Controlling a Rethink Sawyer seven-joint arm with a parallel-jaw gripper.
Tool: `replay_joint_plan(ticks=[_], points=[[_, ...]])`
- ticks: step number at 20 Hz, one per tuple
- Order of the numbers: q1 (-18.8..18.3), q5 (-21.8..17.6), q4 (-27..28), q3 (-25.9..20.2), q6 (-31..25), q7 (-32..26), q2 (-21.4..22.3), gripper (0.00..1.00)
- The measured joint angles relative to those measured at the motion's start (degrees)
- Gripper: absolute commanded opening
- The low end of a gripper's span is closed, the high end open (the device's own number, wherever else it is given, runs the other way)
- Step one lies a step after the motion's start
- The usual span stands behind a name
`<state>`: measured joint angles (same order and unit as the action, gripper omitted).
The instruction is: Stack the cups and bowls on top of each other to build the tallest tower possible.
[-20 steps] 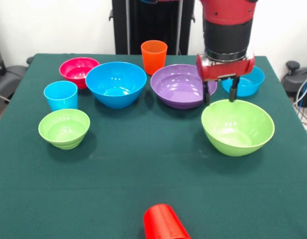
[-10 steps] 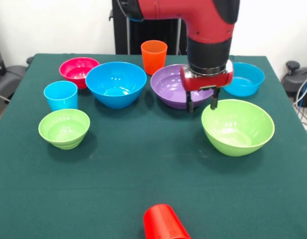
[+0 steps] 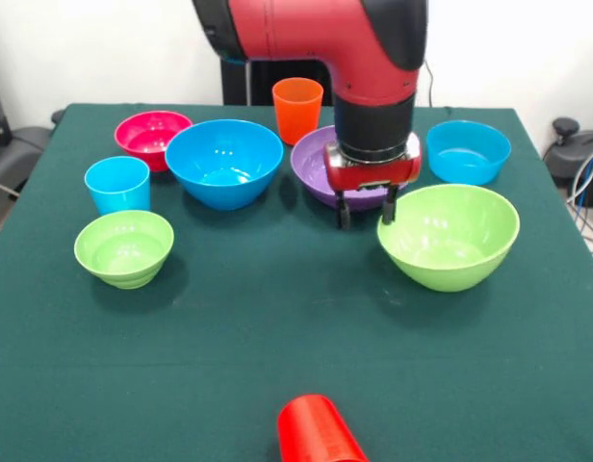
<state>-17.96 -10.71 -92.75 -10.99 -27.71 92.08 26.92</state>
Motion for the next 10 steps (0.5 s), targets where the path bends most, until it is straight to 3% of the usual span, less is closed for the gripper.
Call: replay_joint_plan(ticks=[10], points=[[-5.72,4.32,-1.52,-4.5,4.51,0.0,-1.99,1.0]])
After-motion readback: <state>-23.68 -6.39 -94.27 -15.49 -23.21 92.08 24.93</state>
